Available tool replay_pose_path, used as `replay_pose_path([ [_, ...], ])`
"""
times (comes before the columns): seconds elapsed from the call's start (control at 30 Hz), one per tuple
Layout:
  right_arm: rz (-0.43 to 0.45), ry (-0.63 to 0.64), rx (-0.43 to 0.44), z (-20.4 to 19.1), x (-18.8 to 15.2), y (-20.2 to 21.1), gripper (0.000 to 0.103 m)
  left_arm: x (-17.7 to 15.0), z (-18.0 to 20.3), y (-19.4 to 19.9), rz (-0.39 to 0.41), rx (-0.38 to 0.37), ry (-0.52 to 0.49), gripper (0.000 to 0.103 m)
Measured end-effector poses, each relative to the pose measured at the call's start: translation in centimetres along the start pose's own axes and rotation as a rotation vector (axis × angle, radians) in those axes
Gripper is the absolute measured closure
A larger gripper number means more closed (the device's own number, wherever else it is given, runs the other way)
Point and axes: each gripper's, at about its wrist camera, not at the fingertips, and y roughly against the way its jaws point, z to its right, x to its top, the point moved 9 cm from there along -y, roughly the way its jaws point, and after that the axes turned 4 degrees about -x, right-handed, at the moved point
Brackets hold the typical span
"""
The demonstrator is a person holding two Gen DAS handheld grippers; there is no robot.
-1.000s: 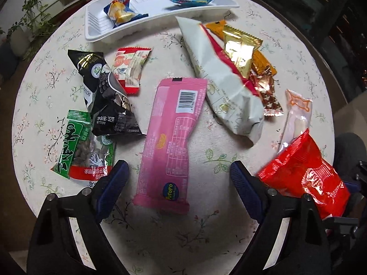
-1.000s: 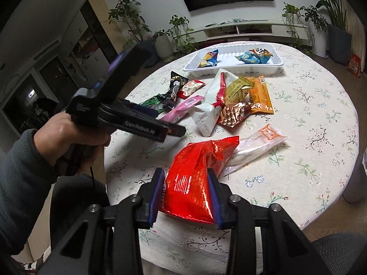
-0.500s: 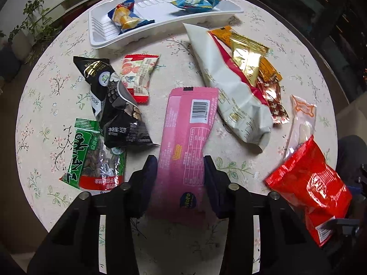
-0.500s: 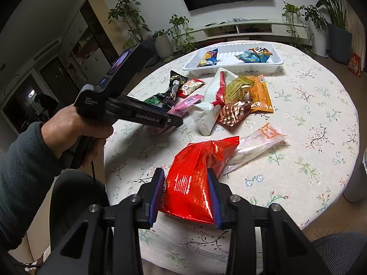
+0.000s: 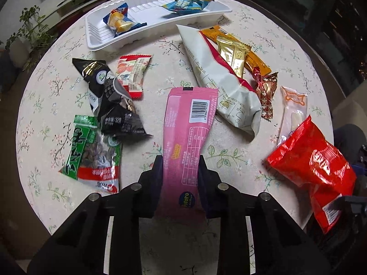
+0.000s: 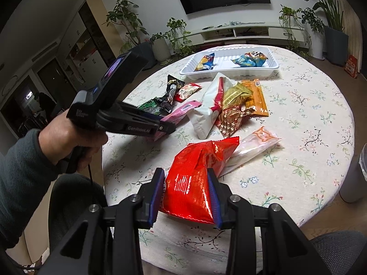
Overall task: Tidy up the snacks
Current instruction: 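Grasp the red chip bag with the right tool while the left tool grasps the pink Pororo bar, then lift both packets over the white tray and release them inside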
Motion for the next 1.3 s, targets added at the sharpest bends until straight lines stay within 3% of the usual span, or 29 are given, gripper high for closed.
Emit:
replay_pose_path([
  [0.13, 0.015, -0.009, -0.001, 0.3, 0.1, 0.3, 0.064, -1.3, 0.0, 1.5, 0.032, -0.019, 0.018, 0.078],
  [0.37, 0.073, -0.04, -0.015, 2.0, 1.3, 1.6, 0.065, -2.5, -0.1, 5.9, 0.148, -0.119, 0.109, 0.078],
  [0.53, 0.116, -0.076, -0.071, 5.2, 3.4, 2.9, 0.066, -0.8, -1.7, 9.7, 0.253, -0.189, 0.192, 0.078],
  [0.7, 0.189, -0.079, -0.133, 8.6, 7.8, 5.0, 0.068, 3.5, -4.5, 13.2, 0.356, -0.18, 0.236, 0.078],
  [0.87, 0.271, -0.034, -0.157, 9.8, 13.8, 5.9, 0.069, 8.4, -5.9, 14.4, 0.403, -0.18, 0.244, 0.078],
  [1.03, 0.324, 0.006, -0.15, 9.5, 20.6, 4.6, 0.07, 13.8, -7.5, 13.4, 0.413, -0.208, 0.278, 0.078],
  [1.13, 0.351, 0.035, -0.142, 9.1, 24.9, 3.1, 0.07, 17.6, -8.3, 11.9, 0.404, -0.186, 0.287, 0.078],
  [1.3, 0.329, 0.136, -0.16, 8.3, 29.9, -2.0, 0.07, 22.0, -8.7, 7.9, 0.359, -0.167, 0.304, 0.078],
])
